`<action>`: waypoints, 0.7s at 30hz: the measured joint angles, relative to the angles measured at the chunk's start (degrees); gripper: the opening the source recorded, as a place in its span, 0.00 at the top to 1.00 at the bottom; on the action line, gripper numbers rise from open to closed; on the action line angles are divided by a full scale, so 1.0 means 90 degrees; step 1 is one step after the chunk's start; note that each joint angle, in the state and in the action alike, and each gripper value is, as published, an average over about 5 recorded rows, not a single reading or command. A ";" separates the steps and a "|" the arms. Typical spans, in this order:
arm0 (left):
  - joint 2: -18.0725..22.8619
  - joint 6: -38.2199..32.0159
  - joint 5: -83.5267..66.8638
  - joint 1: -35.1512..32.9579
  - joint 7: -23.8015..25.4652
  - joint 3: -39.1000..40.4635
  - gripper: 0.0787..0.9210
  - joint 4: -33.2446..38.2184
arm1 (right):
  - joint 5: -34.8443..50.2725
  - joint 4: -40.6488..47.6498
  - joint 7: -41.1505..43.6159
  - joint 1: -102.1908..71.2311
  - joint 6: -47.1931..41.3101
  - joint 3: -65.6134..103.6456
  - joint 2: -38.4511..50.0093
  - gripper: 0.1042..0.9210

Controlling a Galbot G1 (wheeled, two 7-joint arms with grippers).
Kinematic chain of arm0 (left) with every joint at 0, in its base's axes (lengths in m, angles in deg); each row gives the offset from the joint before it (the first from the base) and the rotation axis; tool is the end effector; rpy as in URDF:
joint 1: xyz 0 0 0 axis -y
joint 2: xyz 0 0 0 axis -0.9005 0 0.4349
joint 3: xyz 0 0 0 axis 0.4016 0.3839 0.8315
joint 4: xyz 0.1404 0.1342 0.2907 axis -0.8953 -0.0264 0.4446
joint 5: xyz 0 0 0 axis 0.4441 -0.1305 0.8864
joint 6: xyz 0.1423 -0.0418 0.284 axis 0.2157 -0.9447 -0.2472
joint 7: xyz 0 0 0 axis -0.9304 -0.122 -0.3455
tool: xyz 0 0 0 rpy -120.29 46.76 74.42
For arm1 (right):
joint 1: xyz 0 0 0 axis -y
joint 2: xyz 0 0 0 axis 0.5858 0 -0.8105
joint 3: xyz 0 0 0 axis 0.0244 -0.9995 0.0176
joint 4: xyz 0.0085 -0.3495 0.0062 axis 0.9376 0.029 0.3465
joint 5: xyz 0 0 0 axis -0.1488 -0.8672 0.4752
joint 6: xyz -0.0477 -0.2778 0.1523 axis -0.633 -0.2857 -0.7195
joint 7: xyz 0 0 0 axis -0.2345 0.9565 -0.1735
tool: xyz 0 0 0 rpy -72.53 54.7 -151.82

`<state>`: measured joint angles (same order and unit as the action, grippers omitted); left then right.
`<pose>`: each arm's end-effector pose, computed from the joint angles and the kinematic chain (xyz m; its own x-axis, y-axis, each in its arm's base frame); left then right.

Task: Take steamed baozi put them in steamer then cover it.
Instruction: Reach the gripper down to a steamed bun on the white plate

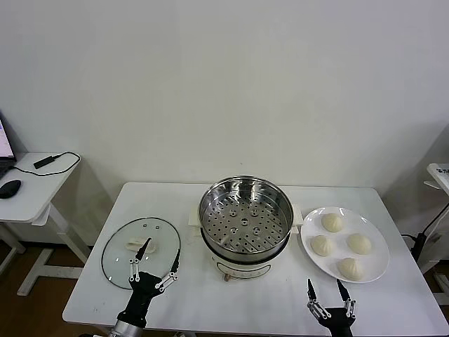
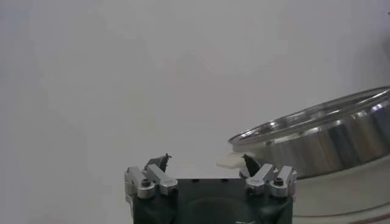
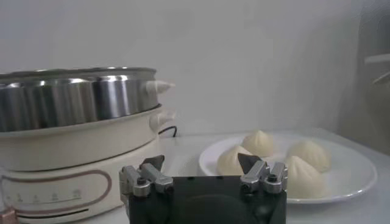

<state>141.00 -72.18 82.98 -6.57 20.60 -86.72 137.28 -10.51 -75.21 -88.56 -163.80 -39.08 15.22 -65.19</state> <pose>0.1228 0.0469 -0.3760 -0.9455 0.2746 -0.1750 0.2066 0.9214 0.3292 0.0920 -0.1037 -0.3864 -0.9987 0.0281 0.0427 0.0290 0.9994 0.0191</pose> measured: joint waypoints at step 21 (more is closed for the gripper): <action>-0.0089 0.0134 0.0000 0.0016 -0.0031 0.0172 0.12 0.0263 | 0.1501 0.1340 -0.0236 0.3704 -0.2177 -0.0803 0.1648 0.12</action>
<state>140.20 -70.98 82.98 -6.42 20.32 -85.18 139.64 3.00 -63.15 -90.69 -130.47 -58.68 7.99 -50.36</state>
